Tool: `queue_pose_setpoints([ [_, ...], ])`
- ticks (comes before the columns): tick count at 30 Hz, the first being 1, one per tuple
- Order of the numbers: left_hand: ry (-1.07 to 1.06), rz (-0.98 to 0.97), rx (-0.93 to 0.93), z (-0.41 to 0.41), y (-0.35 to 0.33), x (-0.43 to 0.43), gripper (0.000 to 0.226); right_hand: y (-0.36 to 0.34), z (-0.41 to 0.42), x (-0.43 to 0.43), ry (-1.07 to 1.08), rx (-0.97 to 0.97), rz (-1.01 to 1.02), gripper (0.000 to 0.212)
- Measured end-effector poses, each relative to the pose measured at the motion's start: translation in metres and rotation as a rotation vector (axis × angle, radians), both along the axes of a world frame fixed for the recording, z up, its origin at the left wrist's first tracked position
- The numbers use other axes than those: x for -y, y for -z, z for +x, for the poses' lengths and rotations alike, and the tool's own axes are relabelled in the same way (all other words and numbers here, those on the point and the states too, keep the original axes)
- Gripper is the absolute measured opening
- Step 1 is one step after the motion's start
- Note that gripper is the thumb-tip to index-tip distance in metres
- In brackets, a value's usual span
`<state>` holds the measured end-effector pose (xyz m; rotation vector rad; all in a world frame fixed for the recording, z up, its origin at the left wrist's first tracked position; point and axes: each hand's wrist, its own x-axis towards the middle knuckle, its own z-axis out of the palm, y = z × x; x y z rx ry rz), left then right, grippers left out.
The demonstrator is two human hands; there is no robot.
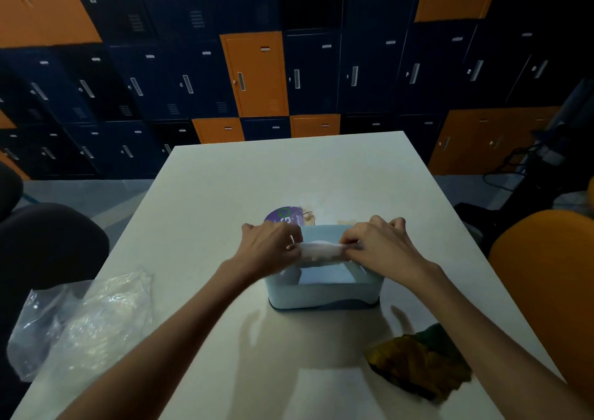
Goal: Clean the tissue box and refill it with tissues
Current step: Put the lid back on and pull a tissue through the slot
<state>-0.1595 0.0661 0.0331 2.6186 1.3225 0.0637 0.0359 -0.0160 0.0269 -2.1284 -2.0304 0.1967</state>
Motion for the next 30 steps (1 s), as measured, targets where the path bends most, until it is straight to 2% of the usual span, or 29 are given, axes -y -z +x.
queue_pose_setpoints([
  [2,0.016,-0.188,-0.051,0.002,-0.008,-0.013,0.014,-0.003,0.001,-0.001,-0.003,0.004,-0.039,0.027],
  [7,0.029,-0.588,0.037,0.0,-0.02,-0.029,0.022,-0.008,0.011,-0.006,0.005,-0.082,-0.172,0.025],
  [9,0.002,-0.65,0.07,-0.002,-0.023,-0.031,0.017,-0.005,0.016,-0.01,0.018,-0.151,-0.189,0.03],
  [11,-0.027,-0.686,0.131,-0.005,-0.022,-0.033,0.027,-0.004,0.021,-0.013,0.047,-0.252,-0.192,0.034],
  [13,-0.053,-0.715,0.178,-0.006,-0.02,-0.035,0.032,-0.004,0.025,-0.014,0.059,-0.339,-0.201,0.032],
  [15,-0.037,-0.719,0.216,-0.004,-0.019,-0.03,0.025,-0.005,0.028,-0.014,0.035,-0.35,-0.214,0.027],
  [20,0.075,-0.473,0.208,0.006,-0.01,-0.019,0.029,-0.006,0.03,-0.009,-0.016,-0.336,-0.27,0.027],
  [25,0.039,-0.518,0.182,0.004,-0.007,-0.02,0.037,-0.003,0.019,-0.004,-0.016,-0.263,-0.189,0.014],
  [30,-0.031,-0.512,0.232,0.007,-0.004,-0.019,0.04,-0.002,0.018,-0.006,0.013,-0.238,-0.181,0.017],
])
